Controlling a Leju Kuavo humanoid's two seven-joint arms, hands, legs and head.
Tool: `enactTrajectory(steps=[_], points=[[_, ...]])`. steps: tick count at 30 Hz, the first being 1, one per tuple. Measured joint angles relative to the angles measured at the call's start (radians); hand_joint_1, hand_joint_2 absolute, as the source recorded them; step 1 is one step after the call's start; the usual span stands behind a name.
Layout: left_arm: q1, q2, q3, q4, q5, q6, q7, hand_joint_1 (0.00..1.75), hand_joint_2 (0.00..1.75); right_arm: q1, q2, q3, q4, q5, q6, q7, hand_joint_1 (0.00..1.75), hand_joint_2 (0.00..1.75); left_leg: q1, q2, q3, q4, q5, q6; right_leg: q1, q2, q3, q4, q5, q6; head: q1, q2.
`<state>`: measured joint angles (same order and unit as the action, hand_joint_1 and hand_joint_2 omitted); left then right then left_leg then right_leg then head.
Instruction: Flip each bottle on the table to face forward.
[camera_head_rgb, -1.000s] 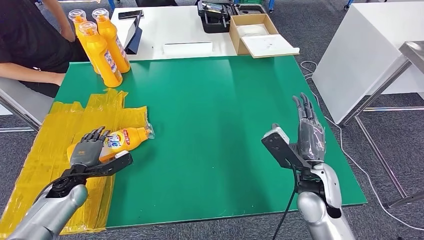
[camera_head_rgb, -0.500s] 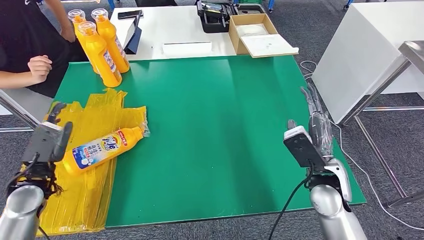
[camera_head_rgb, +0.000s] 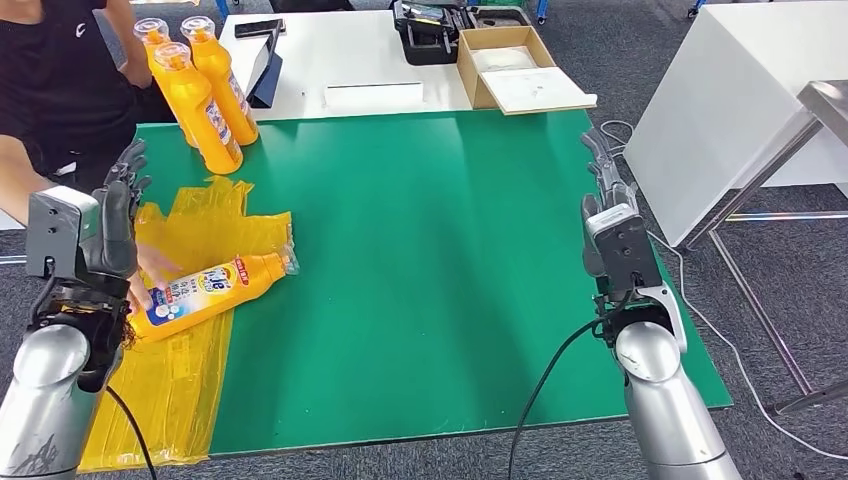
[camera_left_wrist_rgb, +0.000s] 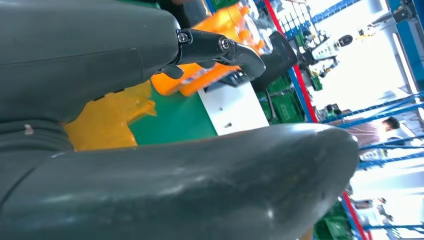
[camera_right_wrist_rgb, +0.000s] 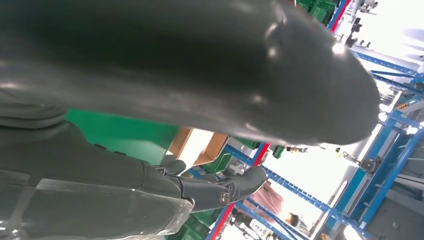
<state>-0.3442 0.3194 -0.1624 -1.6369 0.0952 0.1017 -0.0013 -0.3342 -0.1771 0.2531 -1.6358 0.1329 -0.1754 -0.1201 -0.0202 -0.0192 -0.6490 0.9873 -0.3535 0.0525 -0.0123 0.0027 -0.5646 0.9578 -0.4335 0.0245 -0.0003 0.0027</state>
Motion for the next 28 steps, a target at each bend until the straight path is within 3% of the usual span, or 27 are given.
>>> enactTrajectory(steps=[4,9,16,21,28], points=[[-0.072,-0.048,-0.042,0.027,0.019,-0.012,0.031,0.00,0.00,-0.057,0.016,0.047,0.023,0.027,0.005,0.030,0.00,0.00,0.001,0.000,-0.002,0.000,0.001,-0.001,0.000,0.000,-0.002,0.000,0.001,-0.001,0.000,0.000],[-0.190,-0.145,-0.133,0.122,0.004,0.018,0.052,0.00,0.00,-0.130,0.053,0.104,0.058,0.015,0.014,0.082,0.00,0.00,0.001,-0.001,-0.002,0.000,0.003,0.000,0.000,-0.001,-0.002,0.000,0.003,-0.003,0.000,0.000],[-0.243,-0.267,-0.232,0.191,0.008,0.042,0.070,0.00,0.00,-0.128,0.096,0.118,0.064,0.026,-0.047,0.089,0.00,0.00,0.000,-0.001,-0.003,0.001,0.003,0.000,0.000,-0.001,-0.002,0.000,0.003,-0.002,0.000,0.000],[-0.244,-0.308,-0.255,0.193,0.006,0.040,0.077,0.00,0.00,-0.118,0.100,0.118,0.060,0.034,-0.065,0.079,0.00,0.00,0.001,-0.001,-0.004,0.001,0.003,0.000,0.000,-0.001,-0.004,0.000,0.003,-0.002,0.000,0.000],[-0.249,-0.330,-0.260,0.193,-0.004,0.026,0.082,0.00,0.00,-0.112,0.099,0.114,0.040,0.050,-0.079,0.077,0.00,0.00,0.002,0.000,-0.004,0.000,0.003,0.000,0.001,-0.001,-0.004,0.000,0.003,-0.003,0.000,0.000]])
